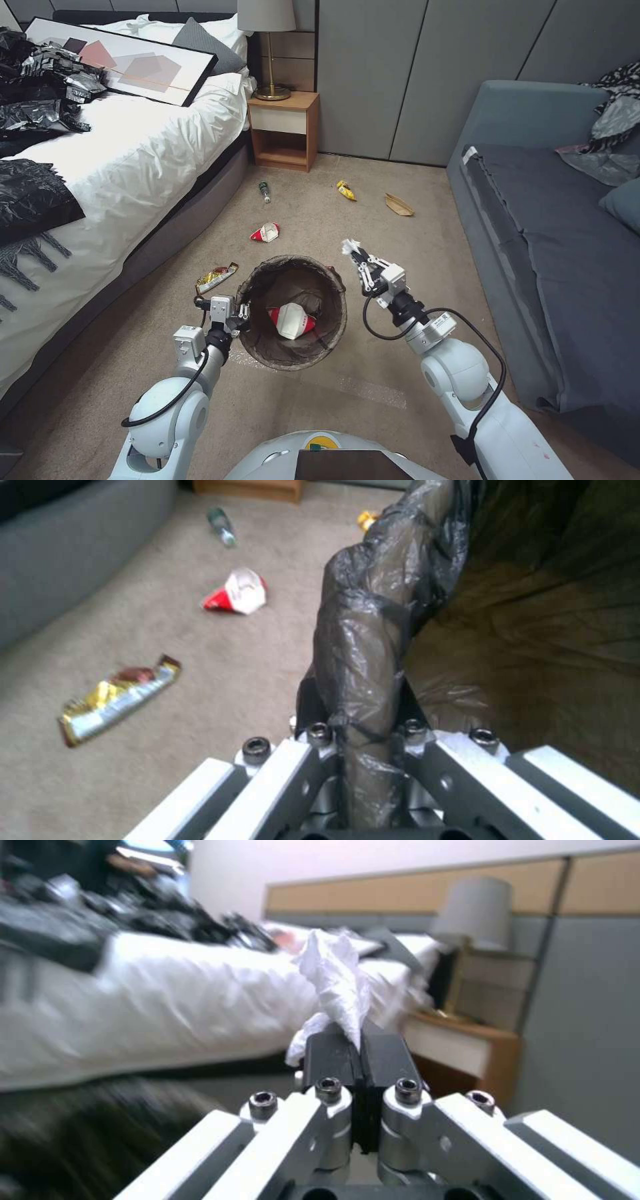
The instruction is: Pick up the trash bin, then pick up the garbage from the floor and place it into the trash bin.
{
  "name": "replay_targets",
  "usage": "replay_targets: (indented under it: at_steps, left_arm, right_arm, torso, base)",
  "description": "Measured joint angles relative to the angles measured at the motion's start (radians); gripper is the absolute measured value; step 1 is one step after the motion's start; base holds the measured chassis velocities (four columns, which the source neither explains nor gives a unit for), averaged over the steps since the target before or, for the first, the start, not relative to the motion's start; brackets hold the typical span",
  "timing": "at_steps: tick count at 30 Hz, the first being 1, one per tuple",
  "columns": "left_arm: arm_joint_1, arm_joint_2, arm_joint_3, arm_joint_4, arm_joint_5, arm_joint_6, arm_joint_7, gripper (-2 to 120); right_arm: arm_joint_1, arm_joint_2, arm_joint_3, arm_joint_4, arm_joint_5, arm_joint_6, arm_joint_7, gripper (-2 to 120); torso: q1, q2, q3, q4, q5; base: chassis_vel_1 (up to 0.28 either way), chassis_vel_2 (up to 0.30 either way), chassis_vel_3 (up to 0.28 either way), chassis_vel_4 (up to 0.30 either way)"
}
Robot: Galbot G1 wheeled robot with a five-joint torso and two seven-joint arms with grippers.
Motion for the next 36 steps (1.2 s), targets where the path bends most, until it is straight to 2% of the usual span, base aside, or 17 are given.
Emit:
replay_targets:
  at_steps: [8, 16, 36]
  left_arm:
    - [0.005, -0.004, 0.024, -0.011, -0.009, 0.045, -0.009, 0]
    - [0.007, -0.011, 0.035, -0.024, -0.015, 0.067, -0.016, 0]
    - [0.002, -0.017, 0.038, -0.031, -0.026, 0.073, -0.020, 0]
  right_arm:
    - [0.014, -0.029, -0.133, 0.077, -0.009, -0.030, -0.015, 0]
    - [0.026, -0.009, -0.235, 0.025, -0.064, -0.035, -0.023, 0]
    - [-0.020, 0.024, -0.247, -0.103, -0.114, 0.010, -0.029, 2]
  torso:
    - [0.000, 0.000, 0.000, -0.0001, 0.0001]
    - [0.000, 0.000, 0.000, -0.0001, 0.0001]
    - [0.000, 0.000, 0.000, -0.0002, 0.0001]
  base:
    - [0.000, 0.000, 0.000, 0.000]
    - [0.000, 0.000, 0.000, 0.000]
    - [0.000, 0.000, 0.000, 0.000]
